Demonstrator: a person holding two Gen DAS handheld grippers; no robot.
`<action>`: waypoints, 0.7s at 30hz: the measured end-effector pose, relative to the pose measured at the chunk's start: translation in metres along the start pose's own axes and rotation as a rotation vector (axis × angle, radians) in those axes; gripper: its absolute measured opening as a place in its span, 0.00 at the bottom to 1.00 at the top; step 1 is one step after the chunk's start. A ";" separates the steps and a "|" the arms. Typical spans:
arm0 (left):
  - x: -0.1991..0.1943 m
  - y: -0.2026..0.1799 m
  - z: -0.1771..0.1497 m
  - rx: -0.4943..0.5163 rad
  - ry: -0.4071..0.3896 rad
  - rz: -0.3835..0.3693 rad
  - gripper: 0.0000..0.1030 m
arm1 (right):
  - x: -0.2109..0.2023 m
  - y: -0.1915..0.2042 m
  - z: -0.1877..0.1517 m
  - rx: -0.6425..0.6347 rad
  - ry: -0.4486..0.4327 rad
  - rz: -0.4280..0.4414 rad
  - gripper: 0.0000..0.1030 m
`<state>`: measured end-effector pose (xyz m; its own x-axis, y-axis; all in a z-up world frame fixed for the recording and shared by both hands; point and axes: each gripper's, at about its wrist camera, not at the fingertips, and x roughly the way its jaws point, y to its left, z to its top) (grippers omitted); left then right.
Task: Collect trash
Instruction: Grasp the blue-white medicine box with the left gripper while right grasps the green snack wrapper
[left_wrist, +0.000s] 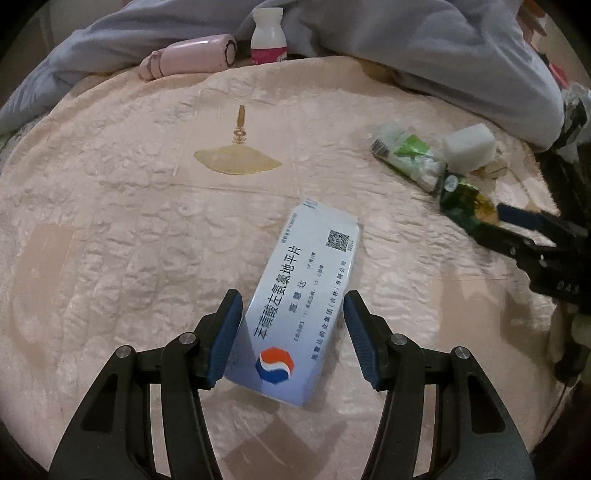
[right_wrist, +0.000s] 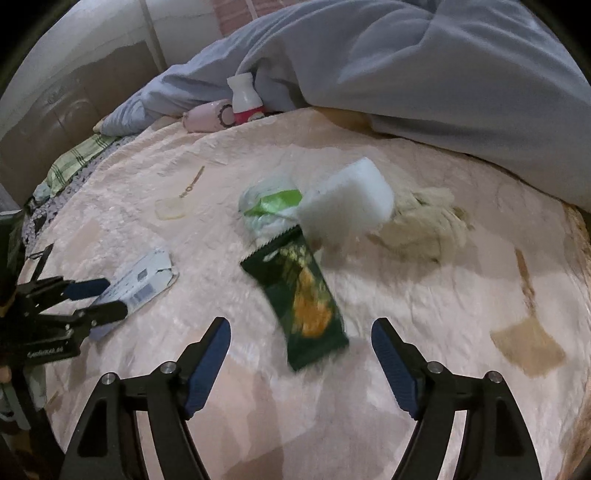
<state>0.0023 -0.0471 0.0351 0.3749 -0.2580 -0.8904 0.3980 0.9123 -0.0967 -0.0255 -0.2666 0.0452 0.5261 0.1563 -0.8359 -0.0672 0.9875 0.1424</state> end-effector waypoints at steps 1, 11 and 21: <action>0.003 -0.001 0.000 0.008 0.006 0.007 0.54 | 0.004 0.000 0.003 -0.005 0.007 -0.003 0.74; 0.005 -0.007 -0.001 -0.057 0.010 -0.024 0.47 | 0.020 0.013 0.004 -0.089 0.008 -0.058 0.23; -0.028 -0.048 -0.013 -0.063 -0.027 -0.092 0.45 | -0.045 0.001 -0.045 -0.036 -0.064 -0.016 0.15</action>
<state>-0.0378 -0.0791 0.0595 0.3618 -0.3493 -0.8643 0.3787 0.9023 -0.2061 -0.0877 -0.2718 0.0594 0.5800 0.1405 -0.8024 -0.0887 0.9900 0.1093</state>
